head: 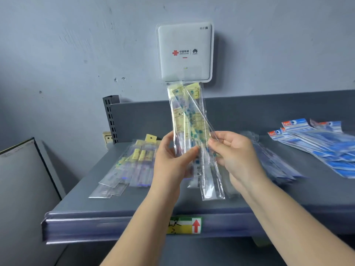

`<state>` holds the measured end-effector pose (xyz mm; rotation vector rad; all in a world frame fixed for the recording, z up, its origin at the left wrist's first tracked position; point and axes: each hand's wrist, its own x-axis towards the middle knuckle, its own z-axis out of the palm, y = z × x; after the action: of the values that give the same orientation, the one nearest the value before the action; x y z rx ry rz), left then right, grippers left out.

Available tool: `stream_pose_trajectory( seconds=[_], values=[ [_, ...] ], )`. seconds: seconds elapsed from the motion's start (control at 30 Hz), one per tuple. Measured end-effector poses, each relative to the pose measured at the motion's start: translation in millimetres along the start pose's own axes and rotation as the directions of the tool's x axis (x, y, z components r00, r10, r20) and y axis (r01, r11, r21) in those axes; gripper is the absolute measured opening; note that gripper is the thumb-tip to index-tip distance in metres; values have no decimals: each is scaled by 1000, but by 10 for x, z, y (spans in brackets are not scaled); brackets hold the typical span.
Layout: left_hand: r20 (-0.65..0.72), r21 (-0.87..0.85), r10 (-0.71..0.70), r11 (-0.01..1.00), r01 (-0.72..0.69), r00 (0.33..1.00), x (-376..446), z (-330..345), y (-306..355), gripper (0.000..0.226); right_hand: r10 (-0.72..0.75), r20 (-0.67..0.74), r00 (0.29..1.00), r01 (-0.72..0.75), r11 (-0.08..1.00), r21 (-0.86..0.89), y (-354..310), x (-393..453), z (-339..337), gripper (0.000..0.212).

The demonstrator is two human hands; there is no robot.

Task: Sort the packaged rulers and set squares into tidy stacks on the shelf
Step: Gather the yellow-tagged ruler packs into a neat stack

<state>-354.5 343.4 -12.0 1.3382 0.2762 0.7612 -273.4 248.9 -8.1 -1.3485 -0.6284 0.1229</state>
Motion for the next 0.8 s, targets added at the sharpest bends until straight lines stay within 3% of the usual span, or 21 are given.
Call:
stream_pose_trajectory(
  seconds=[0.1,0.27,0.4,0.5,0.63,0.8],
  values=[
    [-27,15,-19,1000,19,999,0,81,-61,57,59,-58,997,-58,998,18,-17,-4,-154,8],
    [-52,47,-23,999,25,998,45,105,-99,65,122,-134,983,-102,984,149,-72,-26,-420,18],
    [-59,79,-11,997,16,998,87,106,-119,65,141,-273,952,-106,985,139,-116,-10,-739,28],
    [-56,92,-6,996,11,998,111,126,-128,62,119,-346,931,-94,992,89,-122,-11,-998,23],
    [-56,88,-10,996,15,998,137,167,-136,63,152,-322,935,-134,988,76,-102,-4,-1274,11],
    [-26,99,-25,995,28,999,153,272,-153,61,246,-229,942,-261,965,-34,-80,26,-1434,16]
  ],
)
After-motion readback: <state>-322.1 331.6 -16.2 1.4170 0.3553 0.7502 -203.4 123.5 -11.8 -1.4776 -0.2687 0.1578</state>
